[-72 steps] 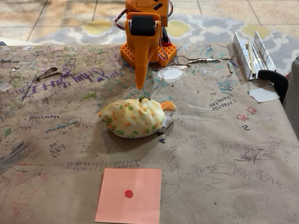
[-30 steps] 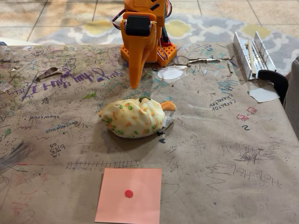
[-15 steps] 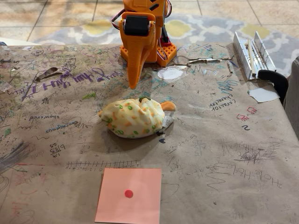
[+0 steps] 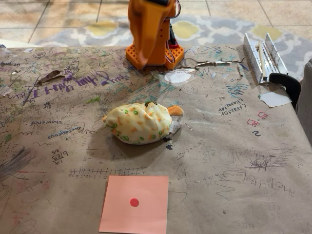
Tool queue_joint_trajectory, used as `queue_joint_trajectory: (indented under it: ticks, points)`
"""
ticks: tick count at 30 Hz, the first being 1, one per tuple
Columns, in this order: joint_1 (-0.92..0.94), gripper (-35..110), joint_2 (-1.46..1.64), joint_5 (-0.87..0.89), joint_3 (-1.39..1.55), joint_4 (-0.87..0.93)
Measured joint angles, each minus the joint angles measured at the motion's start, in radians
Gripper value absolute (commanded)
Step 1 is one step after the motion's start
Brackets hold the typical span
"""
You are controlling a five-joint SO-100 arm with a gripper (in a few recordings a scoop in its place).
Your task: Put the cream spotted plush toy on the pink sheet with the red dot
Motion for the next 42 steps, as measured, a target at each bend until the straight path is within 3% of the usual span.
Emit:
queue_joint_trajectory:
  ticks: [8, 14, 21, 26, 28, 32, 34, 42]
  points:
    - [0.054, 35, -0.156, -0.861, -0.055, 0.261]
    - [0.156, 36, -0.267, -1.216, 0.003, 0.264]
    - [0.232, 36, -0.428, -1.365, 0.092, 0.043]
    - [0.229, 34, -0.531, -1.379, 0.209, -0.241]
    - [0.210, 27, -0.548, -1.370, 0.247, -0.341]
    - [0.147, 0, -0.577, -1.335, 0.341, -0.540]
    - [0.126, 0, -0.592, -1.290, 0.353, -0.615]
    - [0.123, 0, -0.558, -1.233, 0.357, -0.623]
